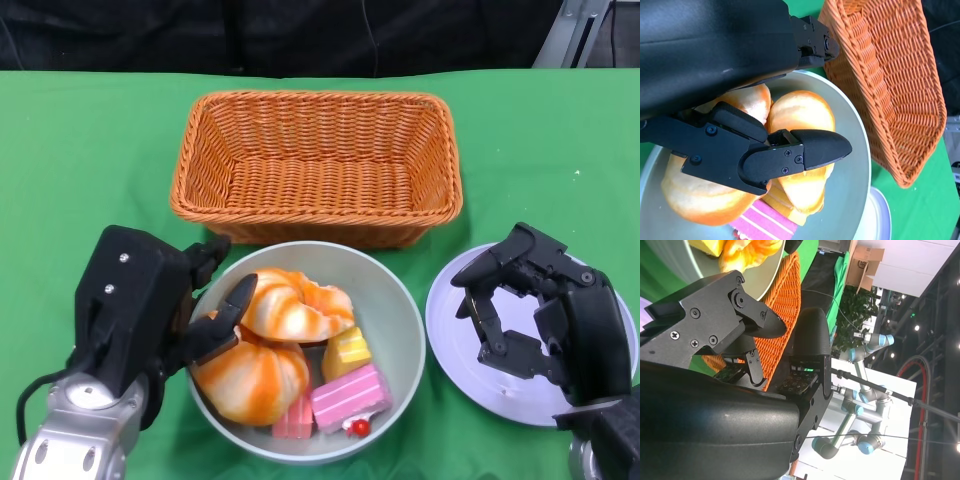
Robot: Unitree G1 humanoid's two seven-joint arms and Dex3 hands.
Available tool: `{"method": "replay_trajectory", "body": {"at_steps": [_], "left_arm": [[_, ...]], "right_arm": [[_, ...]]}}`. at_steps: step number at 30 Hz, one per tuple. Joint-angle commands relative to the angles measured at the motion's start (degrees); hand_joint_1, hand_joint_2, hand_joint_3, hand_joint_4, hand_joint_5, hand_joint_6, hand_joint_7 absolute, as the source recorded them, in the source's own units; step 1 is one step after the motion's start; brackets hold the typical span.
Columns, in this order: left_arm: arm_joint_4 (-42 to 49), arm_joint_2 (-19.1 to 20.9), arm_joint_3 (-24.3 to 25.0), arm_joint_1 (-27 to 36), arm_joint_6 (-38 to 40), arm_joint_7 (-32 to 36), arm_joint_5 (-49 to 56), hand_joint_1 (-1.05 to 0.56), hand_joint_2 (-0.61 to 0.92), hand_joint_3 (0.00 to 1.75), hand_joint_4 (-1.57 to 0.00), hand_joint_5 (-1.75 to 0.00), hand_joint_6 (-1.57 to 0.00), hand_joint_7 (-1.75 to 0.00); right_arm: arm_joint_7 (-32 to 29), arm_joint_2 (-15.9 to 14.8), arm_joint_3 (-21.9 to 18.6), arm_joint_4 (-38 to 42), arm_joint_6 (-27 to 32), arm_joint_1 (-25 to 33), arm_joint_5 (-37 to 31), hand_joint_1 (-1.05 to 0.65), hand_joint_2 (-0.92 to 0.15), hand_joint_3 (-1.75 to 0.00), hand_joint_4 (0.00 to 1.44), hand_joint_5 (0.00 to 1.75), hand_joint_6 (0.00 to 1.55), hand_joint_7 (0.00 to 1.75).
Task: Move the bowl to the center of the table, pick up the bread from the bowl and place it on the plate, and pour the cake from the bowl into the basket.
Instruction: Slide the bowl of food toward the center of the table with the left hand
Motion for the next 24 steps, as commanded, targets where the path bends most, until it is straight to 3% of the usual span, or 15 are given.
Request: {"method": "replay_trajectory", "body": {"at_steps": [1, 12, 17, 21, 24], "left_arm": [[-1.3, -0.5, -0.4, -0.1, 1.1, 0.2, -0.6, -0.75, 0.92, 0.67, -0.03, -0.01, -0.03, -0.01], [-2.1, -0.4, 0.3, -0.2, -1.4, -1.4, -1.7, -0.75, 0.92, 0.66, -0.03, -0.01, -0.02, 0.00], [-2.7, 2.2, 1.6, 0.3, -4.6, -2.5, -1.9, -0.77, 0.92, 0.64, -0.03, -0.01, -0.01, 0.00], [-4.2, 4.2, 3.4, 0.9, -8.1, -2.1, -1.6, -0.75, 0.92, 0.59, -0.09, -0.04, -0.05, -0.02], [-5.4, 5.6, 6.4, 1.3, -10.8, -1.6, -2.2, -0.74, 0.92, 0.47, -0.19, -0.07, -0.15, -0.04]], "right_arm": [[0.2, -0.4, 0.0, -0.7, -0.3, 0.1, 0.8, -0.05, -0.55, -1.08, 0.74, 1.54, 0.69, 1.30], [-0.1, -0.5, -0.3, 0.0, -0.9, 0.1, 0.4, -0.06, -0.56, -1.04, 0.74, 1.53, 0.68, 1.30], [0.3, -0.8, -0.4, 0.4, -1.1, 0.0, 0.8, -0.07, -0.57, -1.02, 0.74, 1.52, 0.68, 1.29], [0.6, -1.0, -0.8, 1.3, -1.7, -0.3, 1.1, -0.08, -0.63, -0.91, 0.74, 1.49, 0.70, 1.23], [0.7, -1.3, -1.1, 1.9, -2.1, -0.5, 1.3, -0.11, -0.74, -0.66, 0.74, 1.45, 0.74, 1.11]]}}
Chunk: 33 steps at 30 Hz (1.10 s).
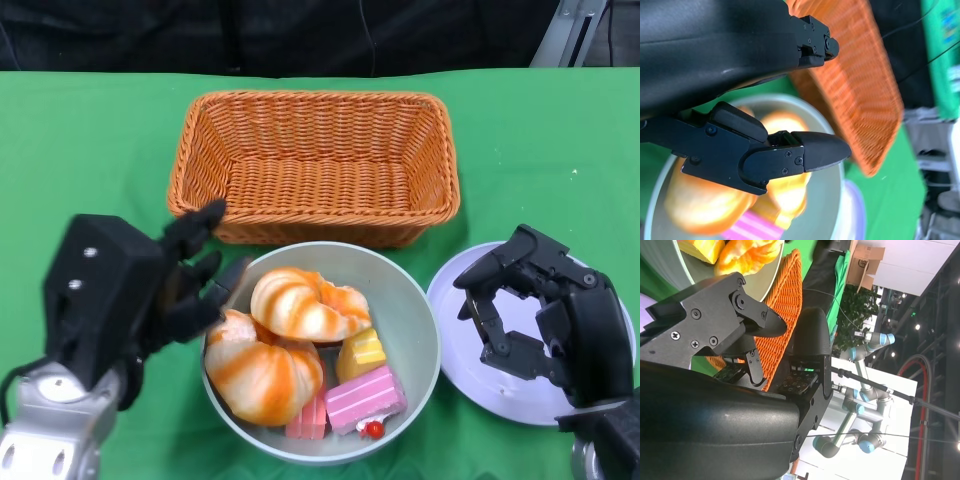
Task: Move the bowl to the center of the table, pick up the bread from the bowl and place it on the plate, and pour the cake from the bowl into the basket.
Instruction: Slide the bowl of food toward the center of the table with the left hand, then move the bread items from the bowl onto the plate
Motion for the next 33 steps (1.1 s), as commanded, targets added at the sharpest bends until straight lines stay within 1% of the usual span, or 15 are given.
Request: {"method": "replay_trajectory", "body": {"at_steps": [1, 5, 11, 12, 13, 15, 16, 19, 20, 21, 22, 24, 29, 31, 33], "left_arm": [[-1.5, 2.1, 3.1, 0.9, -2.7, 0.5, -0.2, -0.74, 0.92, 0.44, -0.23, -0.08, -0.19, -0.05], [-1.4, 1.9, 4.5, 1.6, -5.4, 1.8, 0.3, -0.71, 0.92, 0.38, -0.34, -0.10, -0.31, -0.06], [2.4, -0.5, 6.2, 2.3, -15.6, 4.2, 0.0, -0.57, 0.92, 0.27, -0.53, -0.11, -0.51, -0.07], [5.8, -1.3, 6.6, 2.0, -21.4, 5.6, 0.9, -0.57, 0.92, 0.27, -0.53, -0.10, -0.51, -0.07], [8.4, -1.9, 6.8, 1.7, -26.1, 6.6, 1.5, -0.46, 0.92, 0.20, -0.74, -0.16, -0.73, -0.11], [13.9, -2.8, 7.3, 0.9, -34.2, 8.1, 2.2, -0.40, 0.92, 0.15, -0.86, -0.17, -0.86, -0.12], [16.2, -3.1, 7.5, 0.4, -37.0, 8.4, 2.2, -0.30, 0.92, 0.14, -0.96, -0.22, -0.97, -0.15], [20.4, -3.4, 7.7, -0.6, -42.1, 8.8, 2.3, -0.24, 0.92, 0.13, -1.03, -0.24, -1.04, -0.16], [26.9, -3.3, 8.5, -2.0, -48.2, 7.7, 1.4, -0.24, 0.92, 0.13, -1.04, -0.24, -1.05, -0.16], [32.1, -3.2, 9.1, -3.2, -53.1, 6.9, 0.7, -0.19, 0.92, 0.21, -1.07, -0.54, -1.15, -0.23], [36.2, -3.1, 9.5, -4.2, -57.0, 6.3, 0.2, -0.16, 0.92, 0.23, -1.00, -0.83, -1.18, -0.28], [42.4, -3.1, 10.2, -5.7, -62.3, 5.9, -0.5, -0.15, 0.92, 0.27, -0.95, -1.02, -1.21, -0.33], [53.7, -3.4, 12.3, -9.0, -71.7, 3.1, -4.2, -0.13, 0.92, 0.34, -0.87, -1.18, -1.15, -0.52], [57.1, -3.6, 13.2, -10.0, -73.7, 2.7, -5.3, -0.14, 0.92, 0.35, -0.87, -1.23, -1.03, -0.78], [59.4, -3.7, 13.7, -10.9, -75.2, 2.1, -6.0, -0.15, 0.92, 0.34, -0.86, -1.25, -0.97, -0.89]], "right_arm": [[0.1, -1.2, -0.8, 0.8, -1.0, -0.4, 0.9, -0.12, -0.77, -0.59, 0.73, 1.43, 0.74, 1.07], [0.1, -1.3, -0.9, 1.2, -1.3, -0.5, 1.1, -0.14, -0.84, -0.41, 0.72, 1.40, 0.74, 1.00], [0.4, -1.3, -0.6, -1.2, 1.5, 0.4, 2.0, -0.15, -0.86, -0.34, 0.69, 1.35, 0.70, 0.90], [1.1, -2.3, -0.2, -3.9, 3.4, 1.0, 1.2, -0.15, -0.86, -0.34, 0.69, 1.34, 0.70, 0.90], [1.6, -3.0, 0.1, -6.1, 4.9, 1.5, 0.6, -0.22, -0.89, -0.24, 0.62, 1.29, 0.62, 0.87], [2.6, -4.6, 0.7, -11.1, 8.9, 2.6, -1.1, -0.25, -0.91, -0.17, 0.58, 1.27, 0.58, 0.86], [3.0, -5.2, 0.9, -13.3, 10.8, 3.1, -1.8, -0.30, -0.92, -0.13, 0.54, 1.21, 0.52, 0.82], [3.3, -5.9, 1.4, -17.0, 14.3, 4.0, -2.7, -0.32, -0.92, -0.10, 0.52, 1.17, 0.49, 0.79], [3.7, -6.7, 2.2, -20.6, 17.2, 4.9, -5.2, -0.32, -0.92, -0.10, 0.52, 1.16, 0.49, 0.78], [3.9, -7.4, 2.8, -23.3, 19.6, 5.5, -7.1, -0.41, -0.91, -0.05, 0.52, 0.88, 0.51, 0.56], [4.1, -7.8, 3.3, -25.4, 21.4, 6.0, -8.4, -0.45, -0.91, -0.02, 0.58, 0.65, 0.57, 0.34], [4.1, -8.4, 3.8, -27.8, 23.7, 6.5, -10.4, -0.48, -0.91, -0.01, 0.61, 0.50, 0.61, 0.20], [3.7, -9.8, 4.7, -31.3, 26.1, 6.9, -13.9, -0.52, -0.92, 0.00, 0.59, 0.42, 0.61, 0.11], [3.2, -10.3, 5.6, -33.5, 27.2, 7.1, -17.4, -0.59, -0.92, -0.02, 0.55, 0.39, 0.59, 0.09], [2.8, -10.2, 6.3, -35.1, 28.2, 7.5, -19.5, -0.63, -0.92, -0.02, 0.53, 0.38, 0.57, 0.07]]}}
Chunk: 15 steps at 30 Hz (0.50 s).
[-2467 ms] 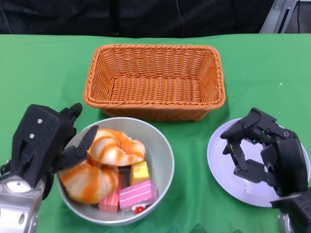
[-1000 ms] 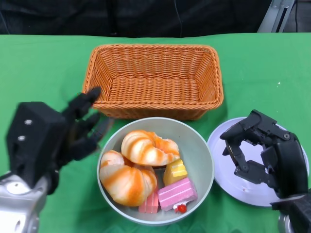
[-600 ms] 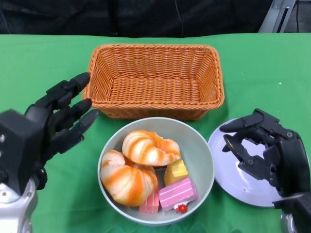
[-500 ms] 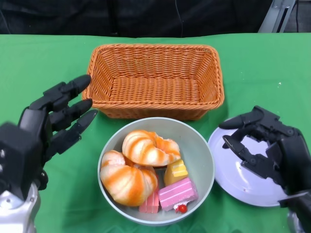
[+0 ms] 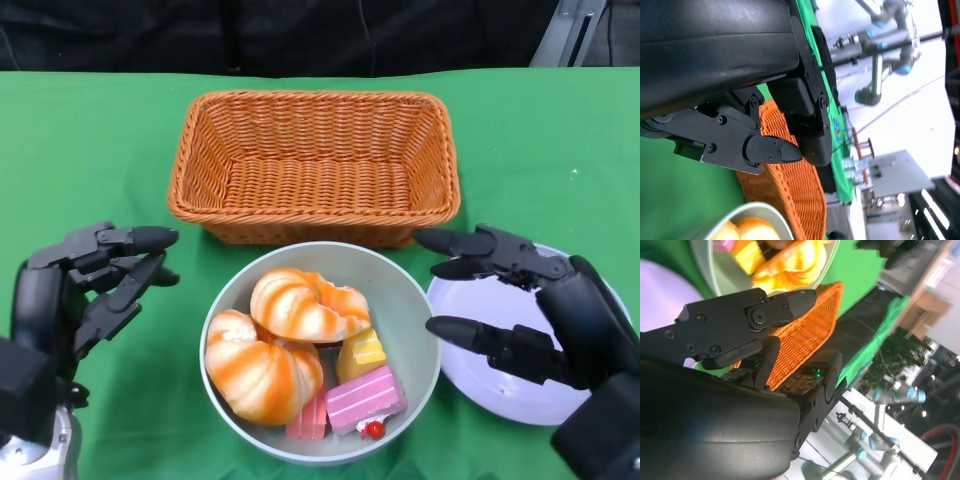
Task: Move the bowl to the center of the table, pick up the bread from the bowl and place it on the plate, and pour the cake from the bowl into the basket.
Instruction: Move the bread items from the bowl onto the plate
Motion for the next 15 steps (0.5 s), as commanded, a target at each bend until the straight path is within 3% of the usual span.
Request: {"method": "replay_trajectory", "body": {"at_steps": [1, 4, 7, 11, 15], "left_arm": [[3.4, 0.2, 1.2, -1.8, -3.0, -1.1, -1.3, -0.15, 0.92, 0.34, -0.86, -1.25, -0.96, -0.91], [5.1, -0.2, 1.7, -2.5, -4.5, -1.4, -1.5, -0.14, 0.92, 0.35, -0.85, -1.25, -0.95, -0.91], [6.0, -0.2, 1.9, -2.8, -5.2, -1.6, -1.6, -0.14, 0.92, 0.35, -0.85, -1.25, -0.95, -0.91], [7.0, -0.6, 1.9, -3.1, -5.9, -1.6, -1.7, -0.15, 0.92, 0.33, -0.85, -1.23, -0.95, -0.89], [7.8, -0.9, 2.1, -3.3, -6.2, -2.5, -2.3, -0.15, 0.92, 0.32, -0.84, -1.24, -0.94, -0.89]], "right_arm": [[-0.8, -0.7, 0.9, -2.8, 1.5, 1.0, -2.5, -0.64, -0.92, -0.02, 0.52, 0.38, 0.57, 0.06], [-2.1, -0.6, 2.9, -5.1, 3.1, 1.1, -8.4, -0.69, -0.92, -0.02, 0.52, 0.37, 0.56, 0.04], [-2.6, -0.6, 3.5, -5.8, 4.0, 1.2, -10.1, -0.71, -0.92, -0.03, 0.52, 0.37, 0.55, 0.04], [-1.7, 0.5, 7.2, -10.1, 8.6, 0.1, -18.1, -0.76, -0.92, -0.05, 0.52, 0.37, 0.52, 0.01], [-1.0, 1.6, 9.9, -11.6, 11.9, -0.6, -21.7, -0.79, -0.92, -0.04, 0.54, 0.37, 0.52, 0.01]]}}
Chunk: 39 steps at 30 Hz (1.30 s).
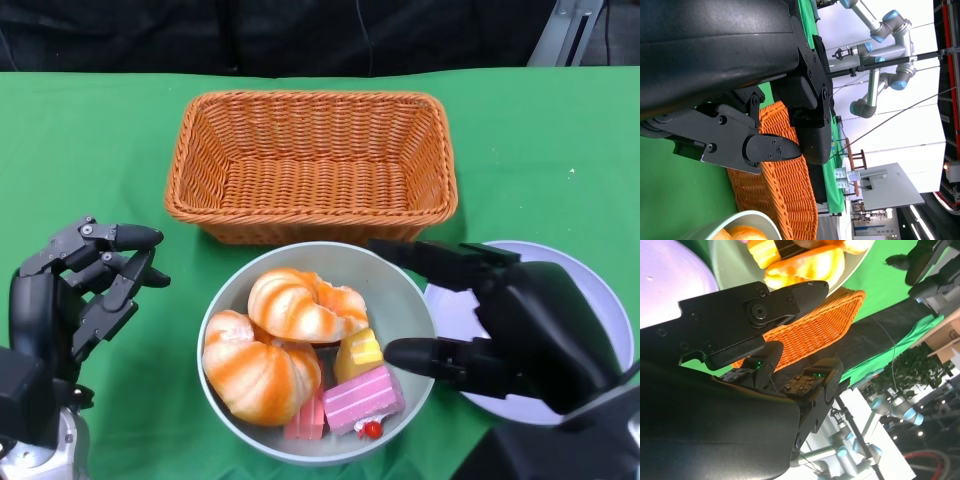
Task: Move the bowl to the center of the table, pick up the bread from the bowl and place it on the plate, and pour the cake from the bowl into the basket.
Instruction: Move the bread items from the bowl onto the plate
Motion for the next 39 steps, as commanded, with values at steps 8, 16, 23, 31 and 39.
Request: {"method": "replay_trajectory", "body": {"at_steps": [8, 16, 23, 31, 39], "left_arm": [[1.3, -0.1, 0.7, -0.5, -1.3, -2.4, -1.5, -0.14, 0.92, 0.31, -0.83, -1.24, -0.94, -0.88], [1.1, -0.5, 0.3, 0.2, -1.6, -2.2, -0.7, -0.17, 0.92, 0.29, -0.85, -1.22, -0.96, -0.86], [0.4, -1.0, 0.0, 0.8, -2.1, -1.8, -0.1, -0.17, 0.92, 0.30, -0.85, -1.21, -0.96, -0.84], [-1.4, -1.8, -0.4, 1.8, -1.9, -1.1, 0.6, -0.17, 0.92, 0.30, -0.86, -1.21, -0.97, -0.84], [-3.3, -2.4, -1.0, 3.1, -1.8, -0.4, 1.2, -0.18, 0.92, 0.32, -0.85, -1.23, -0.96, -0.85]], "right_arm": [[0.2, 2.4, 5.2, -0.4, 6.4, -3.5, -7.3, -0.83, -0.92, -0.03, 0.57, 0.35, 0.54, 0.01], [-2.6, 3.0, 7.7, 5.9, 6.2, -7.5, -8.3, -0.83, -0.92, -0.03, 0.59, 0.34, 0.55, 0.01], [-2.9, 2.7, 9.9, 12.5, 6.7, -11.0, -9.3, -0.81, -0.92, -0.06, 0.56, 0.30, 0.54, 0.00], [-3.7, 2.9, 11.7, 18.8, 8.1, -14.3, -10.6, -0.83, -0.92, -0.09, 0.56, 0.25, 0.54, 0.00], [-6.0, 3.1, 13.6, 25.6, 8.3, -17.0, -11.1, -0.81, -0.92, -0.08, 0.54, 0.18, 0.52, 0.00]]}}
